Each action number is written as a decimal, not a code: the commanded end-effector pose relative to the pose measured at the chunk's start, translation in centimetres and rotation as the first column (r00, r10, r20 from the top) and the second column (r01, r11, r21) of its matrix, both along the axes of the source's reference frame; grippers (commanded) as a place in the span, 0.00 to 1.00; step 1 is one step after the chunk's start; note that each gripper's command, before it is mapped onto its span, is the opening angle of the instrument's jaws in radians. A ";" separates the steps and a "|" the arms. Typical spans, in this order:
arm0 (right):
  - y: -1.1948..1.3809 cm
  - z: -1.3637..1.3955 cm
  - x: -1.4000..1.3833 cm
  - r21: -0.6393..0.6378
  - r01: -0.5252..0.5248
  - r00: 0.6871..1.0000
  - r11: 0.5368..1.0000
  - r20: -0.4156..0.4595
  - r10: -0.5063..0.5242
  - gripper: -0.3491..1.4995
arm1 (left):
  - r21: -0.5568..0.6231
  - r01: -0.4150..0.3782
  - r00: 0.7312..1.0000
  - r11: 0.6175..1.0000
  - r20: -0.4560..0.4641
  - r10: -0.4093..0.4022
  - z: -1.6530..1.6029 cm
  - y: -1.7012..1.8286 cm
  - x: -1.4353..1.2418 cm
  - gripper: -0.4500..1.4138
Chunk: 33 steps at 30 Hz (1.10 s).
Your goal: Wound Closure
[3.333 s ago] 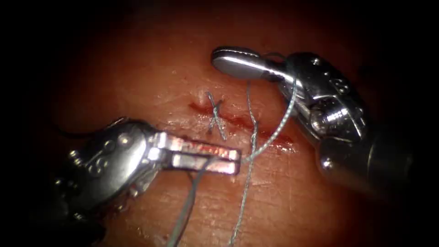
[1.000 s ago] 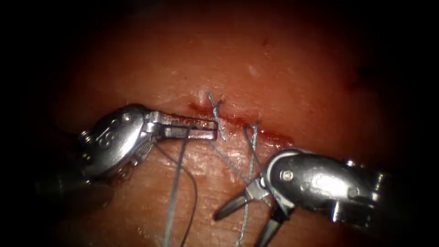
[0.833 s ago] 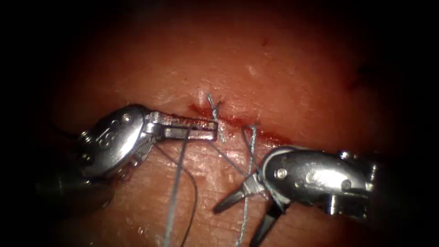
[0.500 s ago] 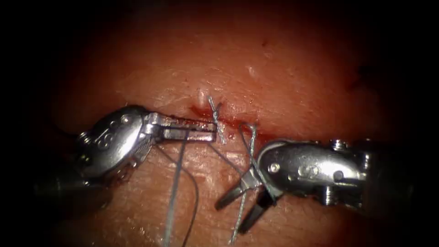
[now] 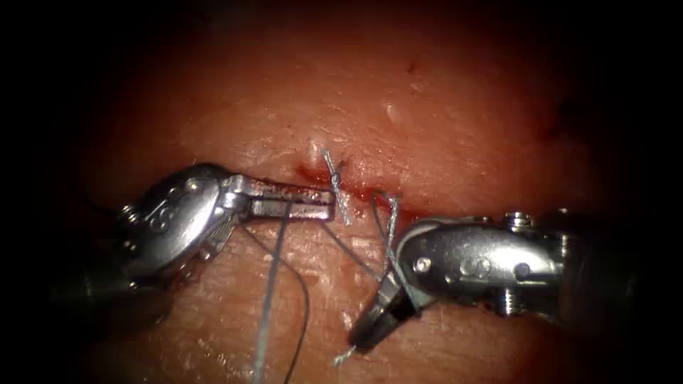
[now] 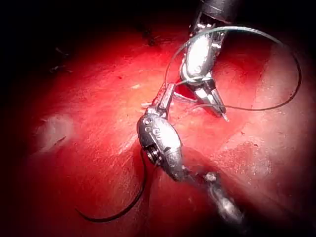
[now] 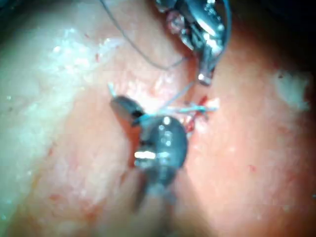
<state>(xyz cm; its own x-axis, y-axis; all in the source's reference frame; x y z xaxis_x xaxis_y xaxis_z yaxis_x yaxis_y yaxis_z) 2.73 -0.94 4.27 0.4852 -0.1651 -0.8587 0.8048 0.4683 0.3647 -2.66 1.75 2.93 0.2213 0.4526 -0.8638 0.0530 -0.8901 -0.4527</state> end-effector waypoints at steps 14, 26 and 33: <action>0.13 -0.16 0.07 0.107 -0.375 0.927 0.921 0.023 0.375 0.00 | -0.002 0.000 1.000 1.000 0.001 0.000 0.02 -0.05 -0.06 0.00; 0.56 -0.42 -0.18 0.278 -0.568 0.814 0.775 0.046 0.579 0.00 | -0.013 -0.040 0.998 0.999 -0.048 0.039 -0.01 -0.16 -0.10 0.00; 0.81 -0.29 -0.35 0.271 -0.624 0.771 0.733 0.063 0.634 0.00 | -0.022 -0.122 0.991 0.992 -0.059 0.121 -0.32 -0.49 -0.36 0.00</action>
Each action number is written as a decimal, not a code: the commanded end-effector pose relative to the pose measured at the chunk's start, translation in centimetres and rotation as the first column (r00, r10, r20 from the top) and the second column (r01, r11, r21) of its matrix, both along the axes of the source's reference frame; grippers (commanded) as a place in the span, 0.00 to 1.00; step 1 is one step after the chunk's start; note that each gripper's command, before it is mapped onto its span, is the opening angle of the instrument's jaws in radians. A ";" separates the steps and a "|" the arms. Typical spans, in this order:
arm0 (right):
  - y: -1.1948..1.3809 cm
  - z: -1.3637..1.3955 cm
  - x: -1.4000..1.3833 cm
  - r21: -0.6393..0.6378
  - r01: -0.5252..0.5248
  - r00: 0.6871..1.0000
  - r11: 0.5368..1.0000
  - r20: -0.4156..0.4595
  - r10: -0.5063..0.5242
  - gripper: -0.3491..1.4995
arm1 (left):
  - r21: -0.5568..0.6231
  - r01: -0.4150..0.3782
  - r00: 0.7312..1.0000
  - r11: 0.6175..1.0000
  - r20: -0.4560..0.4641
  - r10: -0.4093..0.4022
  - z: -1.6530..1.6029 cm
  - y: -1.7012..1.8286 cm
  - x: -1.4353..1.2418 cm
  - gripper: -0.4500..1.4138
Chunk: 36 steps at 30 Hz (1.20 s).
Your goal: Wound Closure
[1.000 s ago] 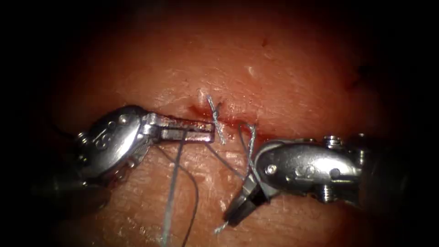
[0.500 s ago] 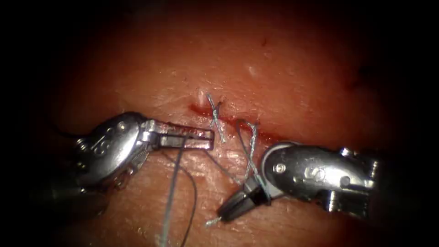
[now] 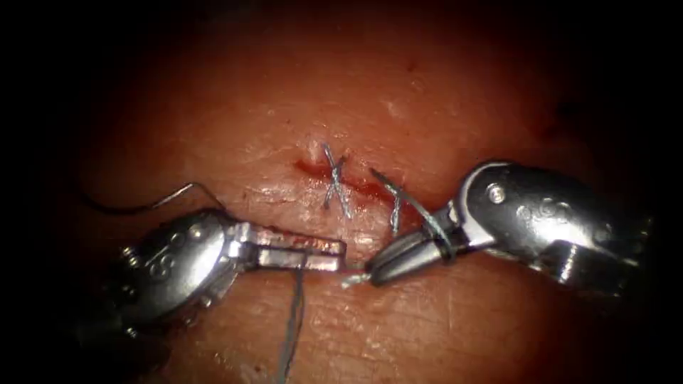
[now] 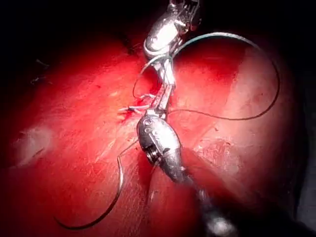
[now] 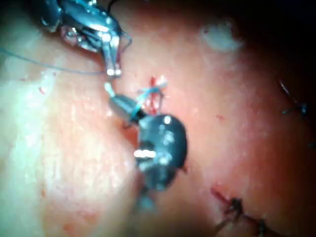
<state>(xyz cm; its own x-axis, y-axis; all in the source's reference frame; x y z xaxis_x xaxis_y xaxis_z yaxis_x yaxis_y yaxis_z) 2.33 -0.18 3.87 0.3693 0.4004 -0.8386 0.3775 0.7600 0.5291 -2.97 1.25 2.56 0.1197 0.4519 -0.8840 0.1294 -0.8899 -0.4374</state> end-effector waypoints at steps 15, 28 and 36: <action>0.40 0.37 -0.04 -0.052 -0.038 0.997 0.998 0.062 0.041 0.00 | 0.010 -0.046 0.999 0.999 0.010 0.046 -0.59 -0.71 -0.32 0.00; 0.64 0.45 -0.06 -0.319 -0.035 0.966 0.947 0.233 0.114 0.00 | 0.021 -0.068 0.997 0.997 0.021 0.068 -0.83 -0.96 -0.30 0.00; 0.71 0.50 -0.08 -0.352 -0.070 0.954 0.933 0.249 0.165 0.00 | 0.029 -0.069 0.997 0.997 0.018 0.068 -0.95 -1.17 -0.22 0.00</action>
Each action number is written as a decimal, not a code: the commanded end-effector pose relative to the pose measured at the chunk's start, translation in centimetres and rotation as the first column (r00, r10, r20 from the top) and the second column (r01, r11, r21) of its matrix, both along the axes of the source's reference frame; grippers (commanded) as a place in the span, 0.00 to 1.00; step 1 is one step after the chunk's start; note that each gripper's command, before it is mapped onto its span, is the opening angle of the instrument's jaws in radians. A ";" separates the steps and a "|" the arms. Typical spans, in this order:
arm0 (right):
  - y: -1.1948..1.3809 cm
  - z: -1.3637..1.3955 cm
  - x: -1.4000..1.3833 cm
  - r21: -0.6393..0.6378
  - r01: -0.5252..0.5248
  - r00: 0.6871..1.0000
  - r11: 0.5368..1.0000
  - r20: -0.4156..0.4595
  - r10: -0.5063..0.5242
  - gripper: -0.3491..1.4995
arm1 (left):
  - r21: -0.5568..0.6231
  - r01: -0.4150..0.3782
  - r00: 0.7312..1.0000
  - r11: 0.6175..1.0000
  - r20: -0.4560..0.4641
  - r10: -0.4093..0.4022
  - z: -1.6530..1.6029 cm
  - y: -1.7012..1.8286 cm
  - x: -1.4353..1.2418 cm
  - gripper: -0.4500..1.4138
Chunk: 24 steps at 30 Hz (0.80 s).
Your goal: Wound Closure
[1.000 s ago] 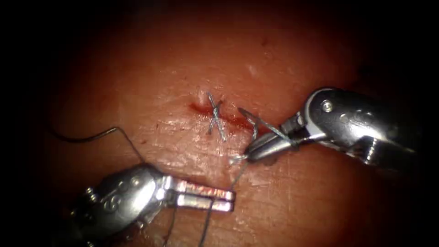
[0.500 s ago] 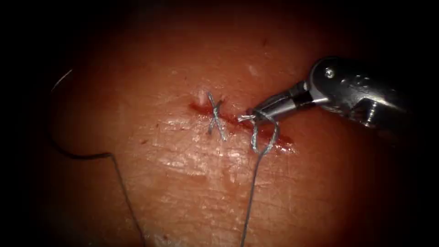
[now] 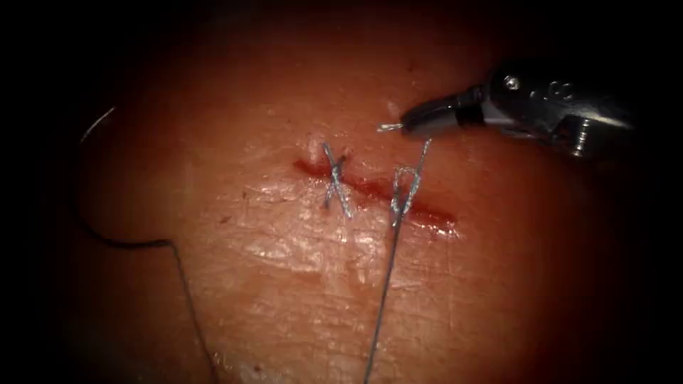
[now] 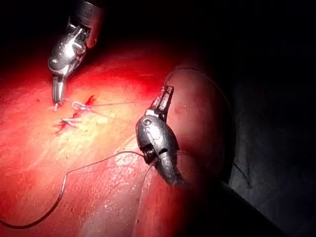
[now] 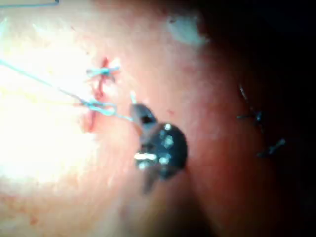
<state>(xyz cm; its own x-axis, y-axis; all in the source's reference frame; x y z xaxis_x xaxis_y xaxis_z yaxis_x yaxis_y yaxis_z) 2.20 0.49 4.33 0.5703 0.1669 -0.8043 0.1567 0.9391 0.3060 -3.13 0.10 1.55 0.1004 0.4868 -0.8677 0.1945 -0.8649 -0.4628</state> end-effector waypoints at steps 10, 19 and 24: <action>0.00 0.05 0.06 -0.002 -0.028 1.000 1.000 -0.011 0.028 0.00 | 0.015 -0.011 1.000 1.000 -0.002 0.011 0.00 -0.29 -0.04 0.00; 0.00 0.06 0.08 -0.007 -0.035 0.999 0.999 -0.010 0.035 0.00 | 0.020 -0.008 1.000 1.000 -0.007 0.008 -0.02 -0.46 0.08 0.00; 0.02 0.07 0.09 -0.016 -0.043 0.999 0.999 -0.010 0.043 0.00 | 0.021 -0.006 1.000 1.000 -0.011 0.006 -0.03 -0.55 0.14 0.00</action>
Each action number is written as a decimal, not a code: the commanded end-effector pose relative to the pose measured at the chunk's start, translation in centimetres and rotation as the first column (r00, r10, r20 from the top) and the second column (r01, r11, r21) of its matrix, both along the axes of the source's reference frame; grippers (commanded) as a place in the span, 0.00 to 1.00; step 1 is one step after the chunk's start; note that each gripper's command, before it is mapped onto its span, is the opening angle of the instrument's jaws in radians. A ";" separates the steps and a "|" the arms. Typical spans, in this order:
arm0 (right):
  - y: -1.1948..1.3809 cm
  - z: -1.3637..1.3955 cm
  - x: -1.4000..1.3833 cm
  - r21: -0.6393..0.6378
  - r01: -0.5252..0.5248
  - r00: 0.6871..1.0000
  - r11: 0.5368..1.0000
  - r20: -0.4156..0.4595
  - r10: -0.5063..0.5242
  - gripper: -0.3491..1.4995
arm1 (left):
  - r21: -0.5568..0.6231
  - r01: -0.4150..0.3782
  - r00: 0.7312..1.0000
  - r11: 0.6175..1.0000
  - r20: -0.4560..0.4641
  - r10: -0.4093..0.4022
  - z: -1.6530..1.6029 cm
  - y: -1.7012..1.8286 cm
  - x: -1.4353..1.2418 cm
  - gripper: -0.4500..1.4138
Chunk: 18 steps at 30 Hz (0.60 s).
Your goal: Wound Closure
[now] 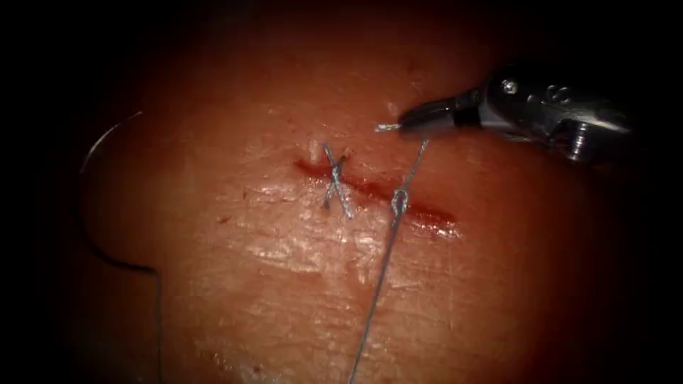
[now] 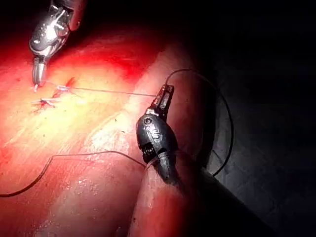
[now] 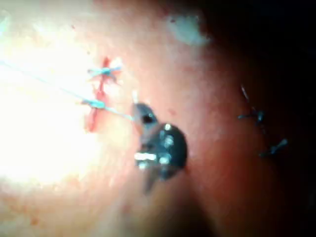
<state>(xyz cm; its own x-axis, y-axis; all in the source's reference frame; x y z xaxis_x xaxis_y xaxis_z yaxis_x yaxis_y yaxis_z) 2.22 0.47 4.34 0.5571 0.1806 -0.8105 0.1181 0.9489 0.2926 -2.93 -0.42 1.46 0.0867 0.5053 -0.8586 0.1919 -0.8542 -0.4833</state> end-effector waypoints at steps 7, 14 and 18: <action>0.05 0.06 0.06 -0.030 0.003 1.000 1.000 -0.004 -0.003 0.00 | 0.012 -0.007 1.000 1.000 0.005 0.007 0.03 -0.25 0.01 0.00; 0.09 0.09 0.03 -0.083 0.002 1.000 0.997 0.022 0.000 0.00 | 0.019 -0.010 1.000 1.000 0.003 0.010 0.06 -0.31 0.02 0.00; 0.13 0.11 0.00 -0.109 -0.004 0.999 0.994 0.043 0.009 0.00 | 0.022 -0.010 1.000 1.000 0.002 0.010 0.08 -0.34 0.04 0.00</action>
